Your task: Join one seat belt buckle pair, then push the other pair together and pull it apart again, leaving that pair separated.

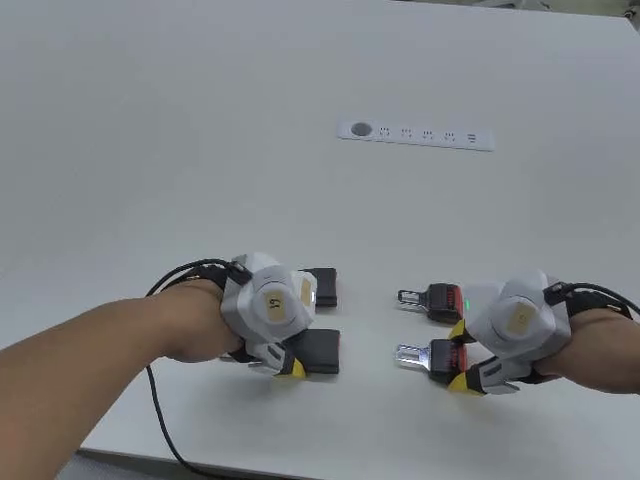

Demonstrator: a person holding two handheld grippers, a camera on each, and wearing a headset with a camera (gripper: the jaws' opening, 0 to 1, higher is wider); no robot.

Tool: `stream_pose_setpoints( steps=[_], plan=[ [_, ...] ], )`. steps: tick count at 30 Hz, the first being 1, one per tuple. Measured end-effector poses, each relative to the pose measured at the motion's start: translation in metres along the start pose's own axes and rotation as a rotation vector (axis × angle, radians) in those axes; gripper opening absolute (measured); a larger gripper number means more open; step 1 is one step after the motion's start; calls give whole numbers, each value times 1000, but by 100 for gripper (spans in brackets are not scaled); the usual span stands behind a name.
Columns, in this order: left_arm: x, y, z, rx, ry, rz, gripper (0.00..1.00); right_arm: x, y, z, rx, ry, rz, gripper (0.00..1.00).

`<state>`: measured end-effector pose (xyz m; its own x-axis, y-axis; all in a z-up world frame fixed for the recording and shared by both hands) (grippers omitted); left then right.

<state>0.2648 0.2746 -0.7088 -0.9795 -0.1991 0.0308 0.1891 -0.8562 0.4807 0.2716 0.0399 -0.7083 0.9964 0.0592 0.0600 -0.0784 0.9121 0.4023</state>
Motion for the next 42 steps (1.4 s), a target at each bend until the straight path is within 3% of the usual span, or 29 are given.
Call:
stream_pose_setpoints(
  steps=[14,27,37,42],
  plan=[
    [0,1,0,-9,-11,15,34,-2,30,-13,47,-10,0,32],
    [1,2,0,-21,-15,9,34,-2,59,-28,74,-9,48,32],
    [0,2,0,-26,-18,5,34,3,65,-30,62,-13,93,32],
    [1,3,0,-21,-20,2,34,3,70,-34,96,-1,61,32]
  ],
)
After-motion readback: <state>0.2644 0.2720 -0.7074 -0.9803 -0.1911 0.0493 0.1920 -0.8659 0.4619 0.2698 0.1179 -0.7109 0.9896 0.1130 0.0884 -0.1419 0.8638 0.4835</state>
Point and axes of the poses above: the centre of the closed fingertips' face, and the gripper's own axes: z roughly backward along the fingers, x roughly to its right, y roughly out of its top, the point moved 8 cm from there along z, roughly backward along the fingers, and after that the axes turned 6 degrees about z, right-handed, at the moved point
